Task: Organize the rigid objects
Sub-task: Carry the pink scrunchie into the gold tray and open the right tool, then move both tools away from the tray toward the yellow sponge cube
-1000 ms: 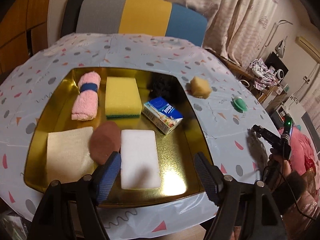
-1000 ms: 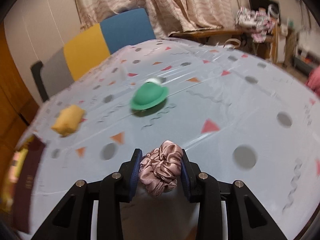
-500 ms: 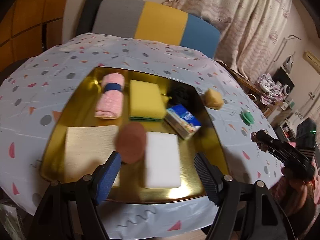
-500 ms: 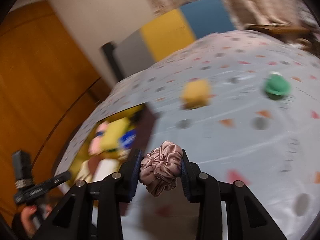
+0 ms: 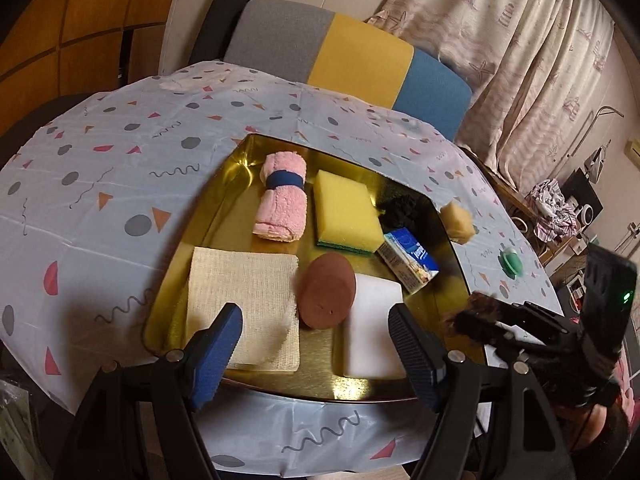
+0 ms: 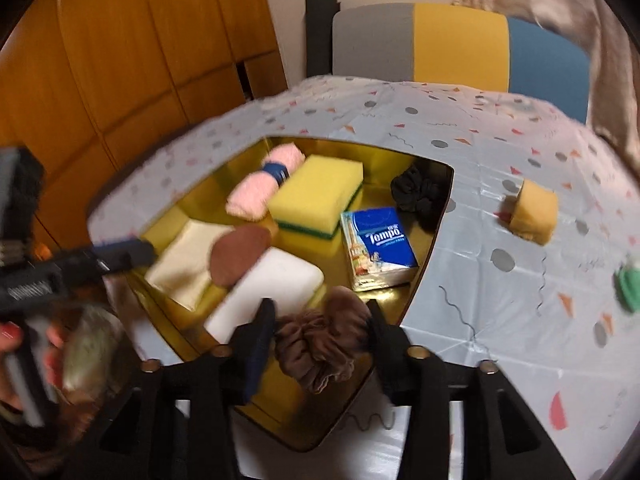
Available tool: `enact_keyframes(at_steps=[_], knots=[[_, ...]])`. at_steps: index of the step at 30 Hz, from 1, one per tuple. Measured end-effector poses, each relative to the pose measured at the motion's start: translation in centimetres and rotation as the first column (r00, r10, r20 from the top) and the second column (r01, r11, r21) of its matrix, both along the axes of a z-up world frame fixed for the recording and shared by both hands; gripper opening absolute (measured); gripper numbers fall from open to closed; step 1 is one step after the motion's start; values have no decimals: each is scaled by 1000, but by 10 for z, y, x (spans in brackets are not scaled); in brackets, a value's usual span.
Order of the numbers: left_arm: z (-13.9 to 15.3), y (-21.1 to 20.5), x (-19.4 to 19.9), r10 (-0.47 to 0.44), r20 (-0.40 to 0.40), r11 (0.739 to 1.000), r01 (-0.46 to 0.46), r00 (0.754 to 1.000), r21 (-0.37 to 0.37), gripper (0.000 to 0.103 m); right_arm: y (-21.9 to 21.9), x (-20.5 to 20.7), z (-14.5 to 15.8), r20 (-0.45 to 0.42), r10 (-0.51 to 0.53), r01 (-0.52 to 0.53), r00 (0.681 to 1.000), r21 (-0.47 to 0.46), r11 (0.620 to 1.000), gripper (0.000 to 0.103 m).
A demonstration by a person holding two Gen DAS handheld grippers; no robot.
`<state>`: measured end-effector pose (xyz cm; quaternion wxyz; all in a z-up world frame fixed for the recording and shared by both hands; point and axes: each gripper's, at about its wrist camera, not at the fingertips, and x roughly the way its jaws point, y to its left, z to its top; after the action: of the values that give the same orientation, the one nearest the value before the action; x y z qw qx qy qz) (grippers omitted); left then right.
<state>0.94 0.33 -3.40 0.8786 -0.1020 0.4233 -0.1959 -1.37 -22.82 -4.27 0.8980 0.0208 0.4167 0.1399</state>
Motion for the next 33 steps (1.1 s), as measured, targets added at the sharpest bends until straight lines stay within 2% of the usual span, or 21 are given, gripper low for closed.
enact_keyframes(at_steps=[2, 9, 14, 19, 26, 30, 33], knots=[[0, 2, 0, 3, 0, 1000, -3, 1000, -2, 77, 1, -3, -1, -2, 0, 0, 1000, -38, 999, 65], [-3, 1, 0, 9, -16, 1000, -9, 1000, -17, 77, -18, -17, 12, 49, -62, 62, 997, 4, 998, 70], [0, -14, -3, -42, -15, 999, 42, 999, -16, 77, -43, -30, 19, 70, -132, 128, 989, 57, 990, 75], [6, -44, -4, -119, -18, 993, 119, 993, 1, 77, -73, -38, 11, 56, -222, 217, 973, 91, 972, 76], [29, -111, 4, -232, 4, 972, 232, 973, 28, 77, -130, -50, -7, 21, -377, 370, 926, 151, 917, 76], [32, -152, 20, -269, -43, 963, 268, 962, -16, 77, -164, -58, -17, 19, -456, 446, 890, 178, 877, 76], [31, -189, 33, -273, -93, 962, 273, 958, -16, 78, -190, -64, -25, 21, -521, 508, 854, 190, 840, 76]])
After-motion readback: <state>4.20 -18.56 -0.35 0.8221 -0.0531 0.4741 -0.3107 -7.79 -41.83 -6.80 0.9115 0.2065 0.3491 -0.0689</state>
